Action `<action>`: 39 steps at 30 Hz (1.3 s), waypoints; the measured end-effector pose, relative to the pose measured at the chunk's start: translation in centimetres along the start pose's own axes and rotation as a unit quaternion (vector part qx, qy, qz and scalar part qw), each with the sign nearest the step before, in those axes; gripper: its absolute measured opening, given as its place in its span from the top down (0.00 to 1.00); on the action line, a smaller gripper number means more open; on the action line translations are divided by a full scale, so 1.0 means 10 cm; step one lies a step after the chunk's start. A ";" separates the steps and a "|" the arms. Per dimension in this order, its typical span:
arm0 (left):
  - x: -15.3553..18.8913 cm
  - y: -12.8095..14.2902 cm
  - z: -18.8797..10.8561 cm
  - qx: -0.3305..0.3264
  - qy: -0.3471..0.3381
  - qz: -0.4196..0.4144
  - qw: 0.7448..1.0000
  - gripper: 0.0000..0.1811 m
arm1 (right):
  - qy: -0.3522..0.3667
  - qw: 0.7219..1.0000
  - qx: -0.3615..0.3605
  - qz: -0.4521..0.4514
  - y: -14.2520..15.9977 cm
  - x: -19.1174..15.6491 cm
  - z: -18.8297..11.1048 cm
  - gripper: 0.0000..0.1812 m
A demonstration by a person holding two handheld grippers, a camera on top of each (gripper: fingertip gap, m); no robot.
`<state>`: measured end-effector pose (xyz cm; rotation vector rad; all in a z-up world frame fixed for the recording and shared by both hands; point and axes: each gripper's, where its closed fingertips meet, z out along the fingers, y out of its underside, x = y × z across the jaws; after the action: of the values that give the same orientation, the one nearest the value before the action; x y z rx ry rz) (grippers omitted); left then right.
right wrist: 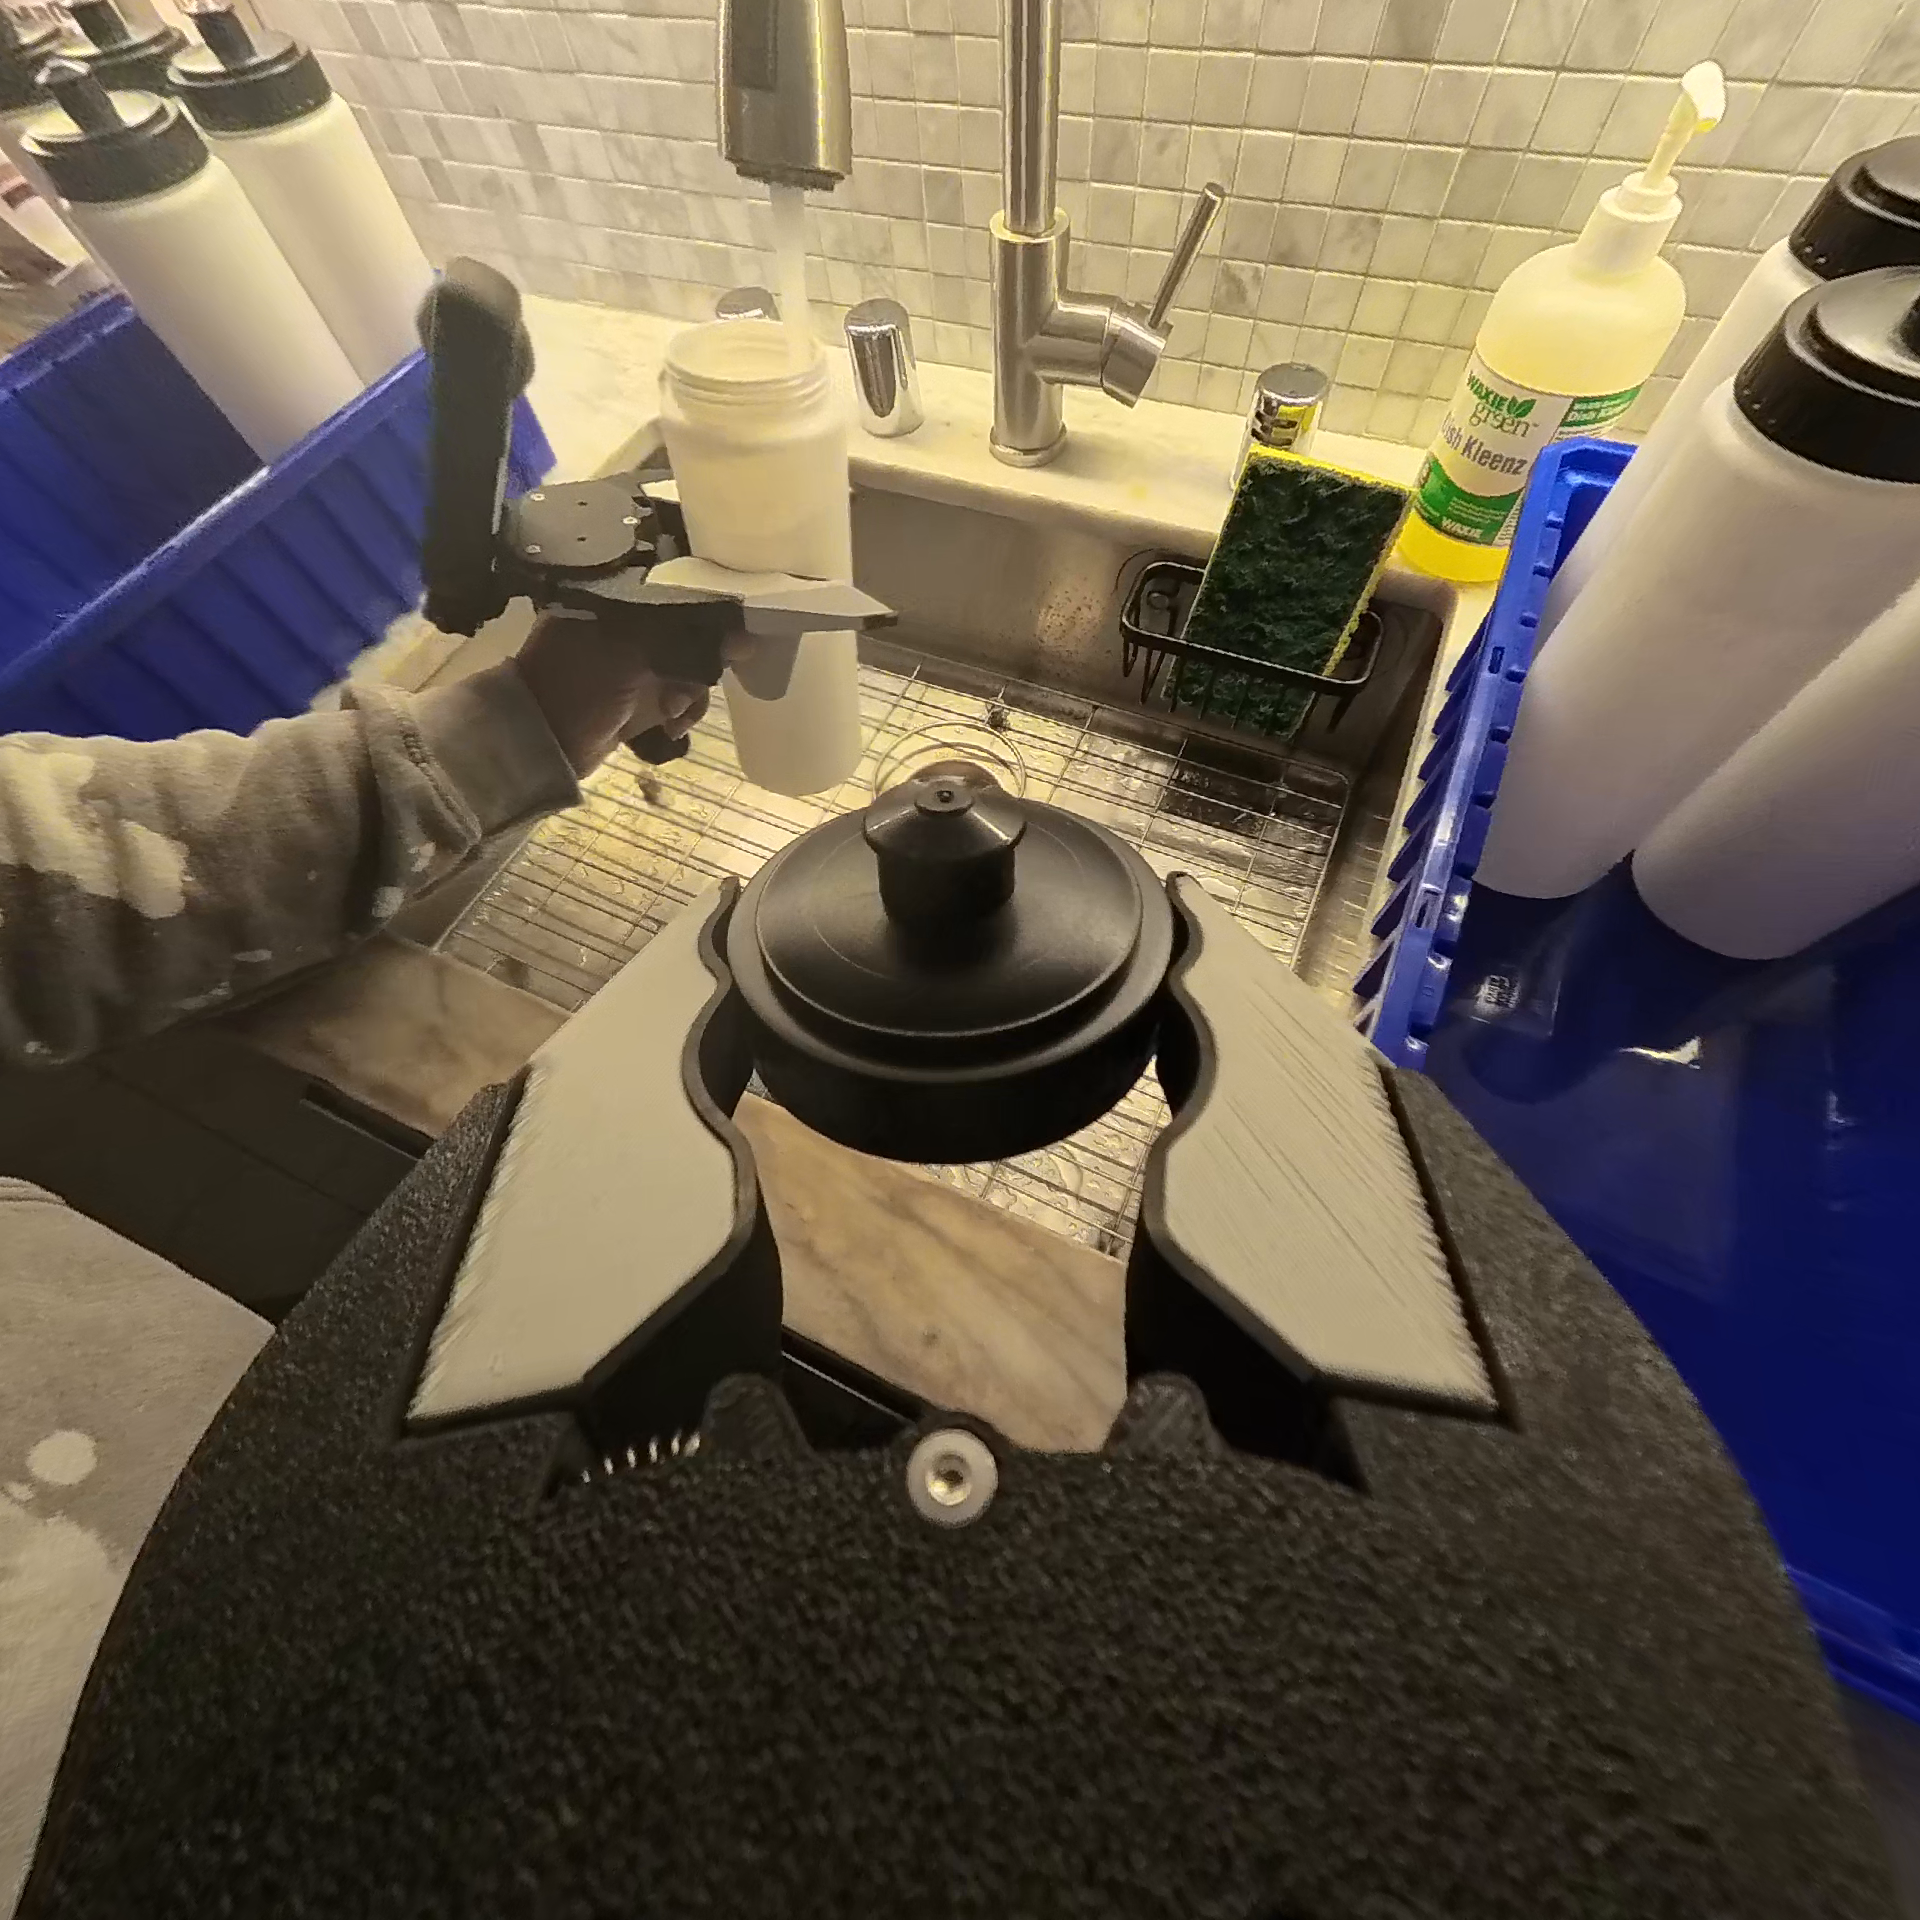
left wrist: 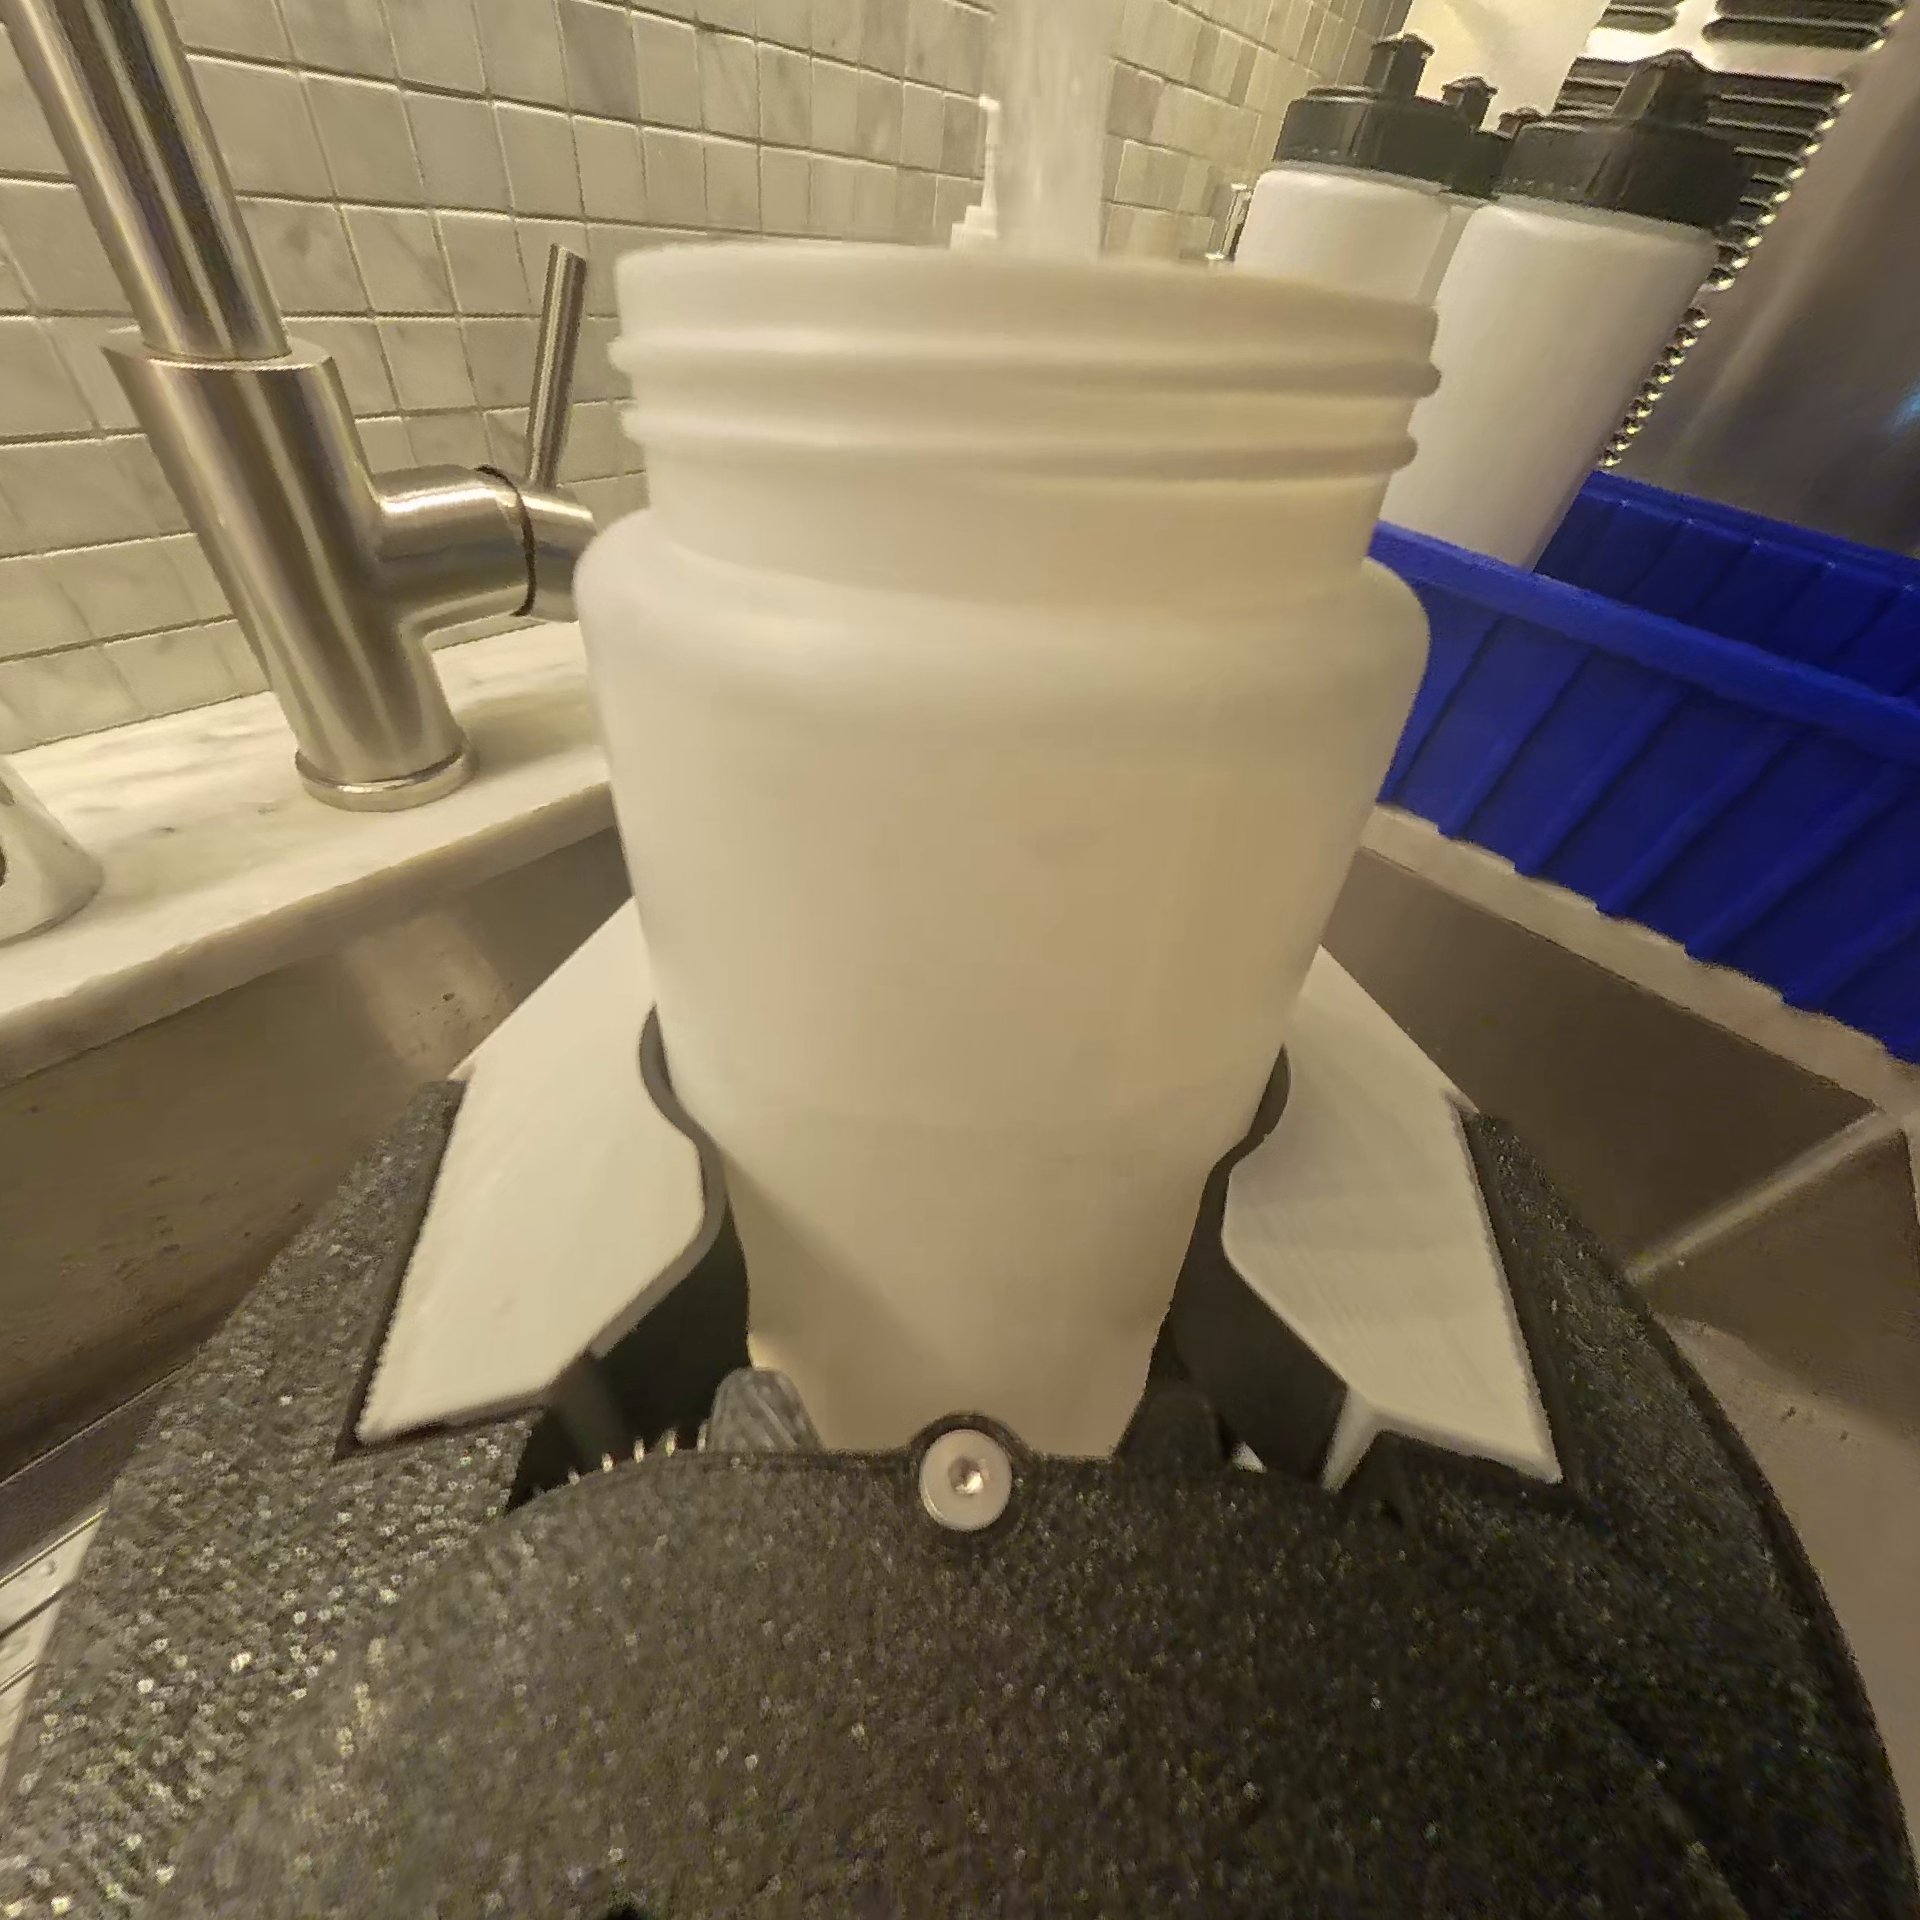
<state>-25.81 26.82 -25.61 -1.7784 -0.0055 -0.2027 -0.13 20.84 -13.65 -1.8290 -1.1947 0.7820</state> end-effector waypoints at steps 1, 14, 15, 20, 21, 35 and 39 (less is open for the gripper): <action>-0.02 0.01 -0.04 -0.002 -0.002 0.000 1.000 0.44 | -0.002 1.000 0.001 0.001 0.00 -0.01 0.01 0.56; -0.08 -0.22 -1.24 -0.005 -0.024 0.042 0.999 0.44 | -0.069 0.996 0.061 -0.008 -0.38 -0.49 0.27 0.56; -0.04 -0.30 -1.35 0.000 -0.021 0.043 0.999 0.44 | -0.084 0.994 0.074 -0.012 -0.48 -0.59 0.29 0.57; 0.34 -0.75 -1.83 0.025 0.017 0.046 0.998 0.44 | -0.204 0.966 0.150 -0.051 -1.17 -1.26 0.29 0.57; 0.44 -0.84 -1.91 0.029 0.027 0.045 0.998 0.44 | -0.234 0.956 0.164 -0.061 -1.33 -1.42 0.27 0.57; 1.58 -1.47 -2.33 0.056 0.172 0.061 0.982 0.44 | -0.516 0.823 0.118 -0.206 -1.86 -2.90 0.10 0.57; 1.73 -1.50 -2.40 0.049 0.202 0.071 0.976 0.44 | -0.550 0.804 0.111 -0.197 -1.77 -2.96 0.00 0.57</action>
<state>-13.71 4.95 -3.76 -1.6046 0.3958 -0.4492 -18.65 -2.51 3.82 -0.7646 -1.9738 1.7292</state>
